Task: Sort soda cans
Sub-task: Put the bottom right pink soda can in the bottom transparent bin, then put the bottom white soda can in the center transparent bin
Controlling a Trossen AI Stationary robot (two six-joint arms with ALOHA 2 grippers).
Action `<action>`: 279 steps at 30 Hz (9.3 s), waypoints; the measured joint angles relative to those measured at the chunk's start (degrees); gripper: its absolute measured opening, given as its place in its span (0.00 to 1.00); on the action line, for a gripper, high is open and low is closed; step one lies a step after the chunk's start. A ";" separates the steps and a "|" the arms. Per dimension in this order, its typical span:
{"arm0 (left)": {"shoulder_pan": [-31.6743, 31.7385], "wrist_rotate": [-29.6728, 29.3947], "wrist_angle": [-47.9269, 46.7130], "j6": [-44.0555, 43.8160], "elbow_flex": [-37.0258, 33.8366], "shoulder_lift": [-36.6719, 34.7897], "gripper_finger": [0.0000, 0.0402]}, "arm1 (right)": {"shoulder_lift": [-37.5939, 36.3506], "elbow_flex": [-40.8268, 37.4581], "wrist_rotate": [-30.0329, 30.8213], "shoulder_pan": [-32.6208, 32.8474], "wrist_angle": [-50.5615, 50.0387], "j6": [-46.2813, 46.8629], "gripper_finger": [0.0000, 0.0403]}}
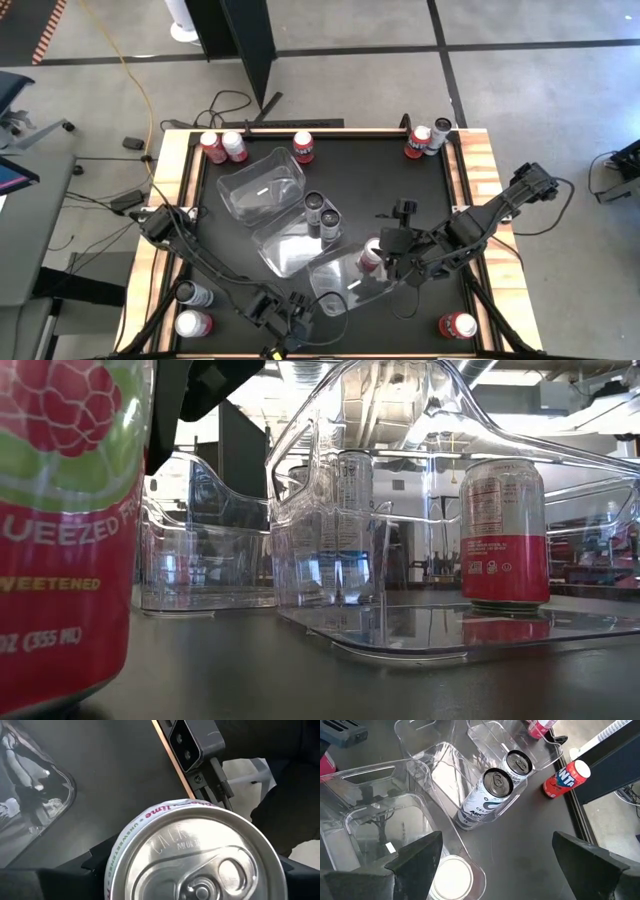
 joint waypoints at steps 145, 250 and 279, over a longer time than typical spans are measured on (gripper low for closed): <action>-1.60 -33.17 -37.79 -3.38 11.54 -26.01 0.29 | 0.13 0.00 2.38 8.96 0.72 3.04 0.98; -28.36 -15.73 -46.38 -86.92 -21.17 -34.07 0.61 | 10.45 0.00 3.63 2.56 15.32 -14.43 0.98; 13.92 -26.47 -46.20 -24.62 5.77 -33.72 0.61 | 10.45 0.00 3.63 2.58 15.02 -13.44 0.98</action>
